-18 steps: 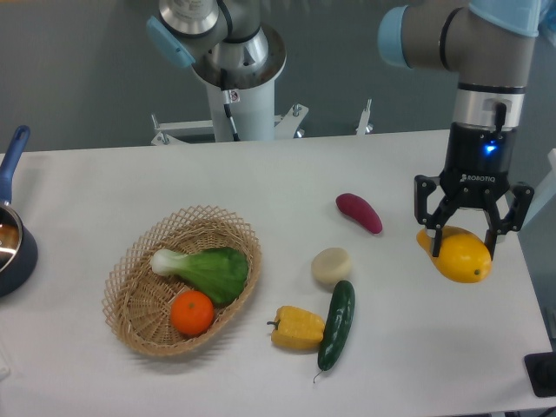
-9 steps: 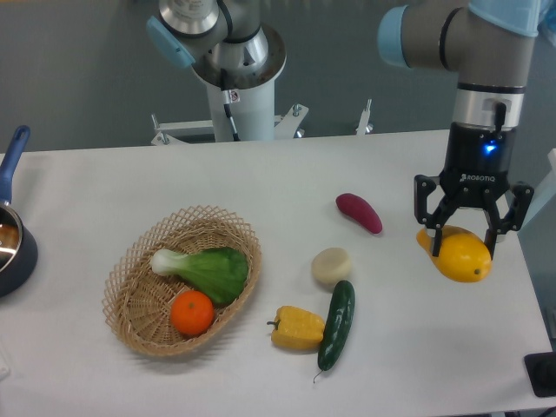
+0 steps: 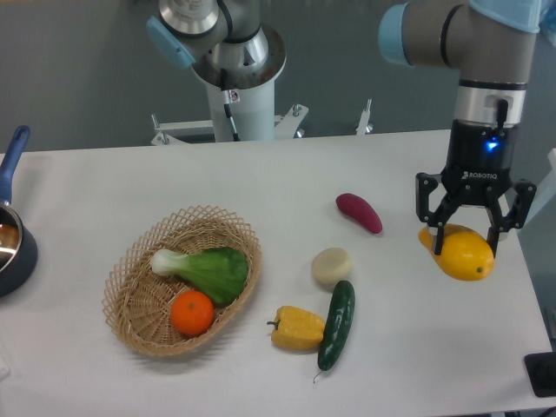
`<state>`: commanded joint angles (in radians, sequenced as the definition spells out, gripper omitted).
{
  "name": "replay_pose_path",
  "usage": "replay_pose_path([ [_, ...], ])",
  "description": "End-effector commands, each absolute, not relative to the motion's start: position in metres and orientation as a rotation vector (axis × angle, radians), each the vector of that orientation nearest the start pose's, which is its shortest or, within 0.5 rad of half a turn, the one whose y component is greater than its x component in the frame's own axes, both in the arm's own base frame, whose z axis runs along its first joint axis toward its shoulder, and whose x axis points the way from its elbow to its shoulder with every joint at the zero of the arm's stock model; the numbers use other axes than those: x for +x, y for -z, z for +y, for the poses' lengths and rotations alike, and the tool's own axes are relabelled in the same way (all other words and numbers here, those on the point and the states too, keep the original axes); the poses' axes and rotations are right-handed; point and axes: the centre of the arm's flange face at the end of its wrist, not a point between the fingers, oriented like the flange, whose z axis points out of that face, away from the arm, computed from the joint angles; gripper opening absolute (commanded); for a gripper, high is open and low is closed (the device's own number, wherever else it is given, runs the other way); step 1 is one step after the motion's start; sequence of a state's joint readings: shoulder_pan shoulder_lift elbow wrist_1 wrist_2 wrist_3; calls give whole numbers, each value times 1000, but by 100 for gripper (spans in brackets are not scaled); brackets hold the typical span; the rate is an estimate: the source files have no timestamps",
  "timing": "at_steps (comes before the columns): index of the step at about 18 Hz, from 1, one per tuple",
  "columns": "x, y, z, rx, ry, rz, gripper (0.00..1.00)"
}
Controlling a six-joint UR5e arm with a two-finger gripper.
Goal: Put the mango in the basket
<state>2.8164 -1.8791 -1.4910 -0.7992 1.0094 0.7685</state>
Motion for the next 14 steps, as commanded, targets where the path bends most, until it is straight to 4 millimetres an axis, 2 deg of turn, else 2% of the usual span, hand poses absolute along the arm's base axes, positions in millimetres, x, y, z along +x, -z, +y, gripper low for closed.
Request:
replay_pose_path([
  [9, -540, -439, 395, -2389, -160, -359, 57],
  [12, -530, -416, 421, -2454, -149, -338, 57],
  [14, -517, -401, 442, -2538, -192, -323, 57],
])
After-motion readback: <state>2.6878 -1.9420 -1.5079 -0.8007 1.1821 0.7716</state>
